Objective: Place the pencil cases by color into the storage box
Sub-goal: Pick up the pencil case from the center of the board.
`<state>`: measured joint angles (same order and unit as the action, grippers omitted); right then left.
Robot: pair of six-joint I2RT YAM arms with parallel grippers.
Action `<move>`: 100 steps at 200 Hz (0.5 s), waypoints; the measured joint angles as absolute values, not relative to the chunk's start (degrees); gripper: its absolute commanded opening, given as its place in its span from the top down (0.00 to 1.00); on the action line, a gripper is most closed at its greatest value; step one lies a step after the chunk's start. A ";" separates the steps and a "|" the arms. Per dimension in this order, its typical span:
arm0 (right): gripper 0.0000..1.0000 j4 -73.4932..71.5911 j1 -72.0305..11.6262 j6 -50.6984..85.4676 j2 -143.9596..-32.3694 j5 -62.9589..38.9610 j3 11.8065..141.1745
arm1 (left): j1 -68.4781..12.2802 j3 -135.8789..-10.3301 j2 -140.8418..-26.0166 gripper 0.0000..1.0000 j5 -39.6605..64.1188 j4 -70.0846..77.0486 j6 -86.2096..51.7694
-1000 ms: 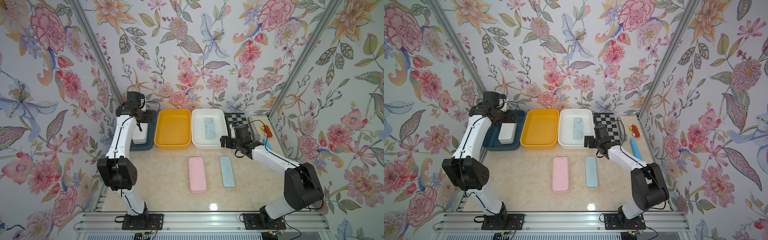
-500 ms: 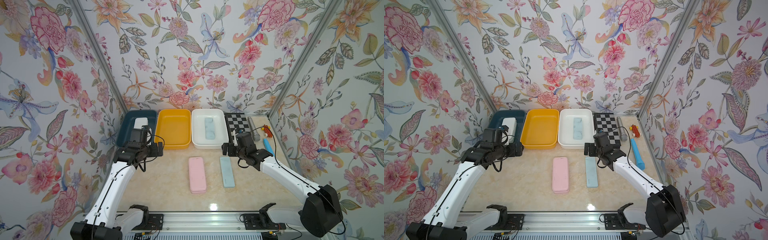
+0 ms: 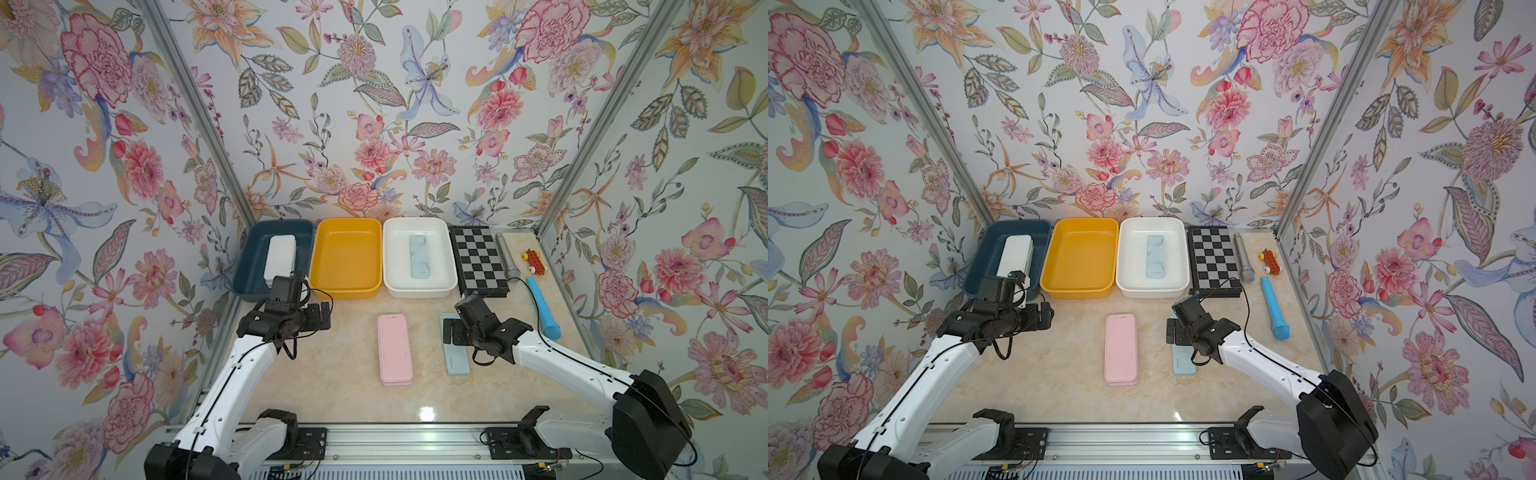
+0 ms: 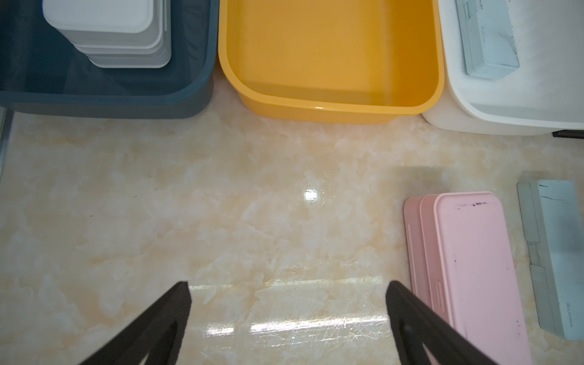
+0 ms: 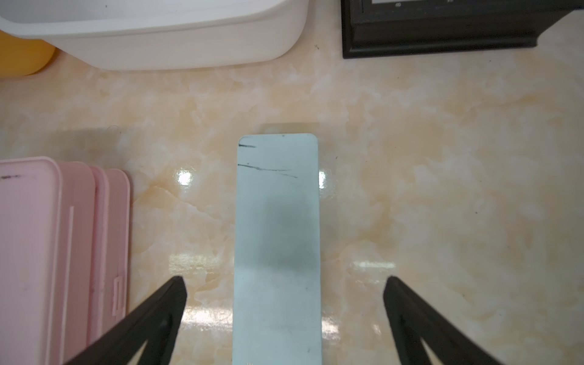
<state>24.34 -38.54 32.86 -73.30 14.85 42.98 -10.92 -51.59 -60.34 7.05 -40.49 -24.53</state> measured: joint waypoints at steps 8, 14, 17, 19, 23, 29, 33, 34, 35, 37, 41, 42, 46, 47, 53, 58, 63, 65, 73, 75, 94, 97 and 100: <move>0.00 24.25 -39.07 33.21 -74.59 15.07 42.96 | -10.92 -51.40 -60.64 0.02 7.11 -40.07 -24.73; 0.00 24.16 -39.35 33.50 -75.46 15.16 42.94 | -10.92 -51.27 -60.90 0.02 7.22 -39.75 -24.80; 0.00 24.12 -39.51 33.65 -75.99 15.27 42.94 | -10.92 -51.22 -61.01 0.02 7.25 -39.64 -24.88; 0.00 24.03 -39.59 33.76 -76.31 15.31 42.92 | -10.92 -51.18 -61.10 0.02 7.25 -39.62 -24.91; 0.00 23.79 -39.75 33.93 -76.86 15.33 42.81 | -10.92 -51.11 -61.19 0.01 7.27 -39.46 -24.91; 0.00 23.29 -39.92 34.20 -77.73 15.46 42.54 | -10.92 -51.03 -61.30 0.02 7.27 -39.27 -24.91; 0.00 23.03 -40.05 34.35 -78.26 15.49 42.35 | -10.92 -51.00 -61.32 0.02 7.27 -39.22 -24.91; 0.00 22.98 -40.10 34.39 -78.35 15.49 42.33 | -10.92 -51.00 -61.32 0.02 7.27 -39.22 -24.91; 0.00 22.87 -40.14 34.46 -78.52 15.49 42.26 | -10.92 -50.98 -61.32 0.02 7.27 -39.20 -24.91; 0.00 22.87 -40.16 34.50 -78.65 15.46 42.22 | -10.92 -50.98 -61.34 0.02 7.27 -39.20 -24.91; 0.00 22.74 -40.27 34.65 -79.20 15.49 42.11 | -10.92 -50.98 -61.34 0.02 7.27 -39.16 -24.91; 0.00 22.70 -40.32 34.70 -79.37 15.49 42.09 | -10.92 -50.98 -61.34 0.02 7.27 -39.13 -24.91; 0.00 22.44 -40.45 34.85 -79.88 15.53 41.98 | -10.92 -50.98 -61.34 0.02 7.27 -39.05 -24.91; 0.00 22.41 -40.47 34.85 -79.99 15.53 41.95 | -10.92 -50.98 -61.34 0.02 7.27 -39.00 -24.91; 0.00 22.04 -40.58 35.00 -80.77 15.51 41.87 | -10.92 -50.98 -61.34 0.02 7.29 -38.81 -24.91; 0.00 21.82 -40.75 35.07 -81.36 15.51 41.85 | -10.92 -50.98 -61.34 0.02 7.31 -38.70 -24.91; 0.00 21.54 -40.86 35.11 -81.87 15.49 41.80 | -10.92 -50.98 -61.34 0.02 7.33 -38.65 -24.91; 0.00 21.43 -40.86 35.18 -82.04 15.49 41.80 | -10.92 -50.98 -61.34 0.02 7.33 -38.63 -24.91; 0.00 21.06 -40.93 35.22 -82.70 15.49 41.78 | -10.92 -50.98 -61.36 0.01 7.49 -38.61 -24.91; 0.00 20.95 -40.97 35.24 -82.87 15.46 41.78 | -10.92 -50.98 -61.36 0.02 7.49 -38.61 -24.91; 0.01 20.05 -41.15 35.22 -84.55 15.44 41.78 | -10.92 -50.98 -61.41 0.02 7.53 -38.46 -24.91; 0.02 19.94 -41.15 35.22 -84.86 15.46 41.78 | -10.92 -50.98 -61.41 0.02 7.53 -38.41 -24.91; 0.03 19.84 -41.15 35.22 -85.08 15.44 41.78 | -10.92 -50.98 -61.41 0.02 7.53 -38.37 -24.91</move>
<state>19.84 -41.15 35.22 -85.08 15.44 41.78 -10.92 -50.98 -61.41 7.53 -38.37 -24.91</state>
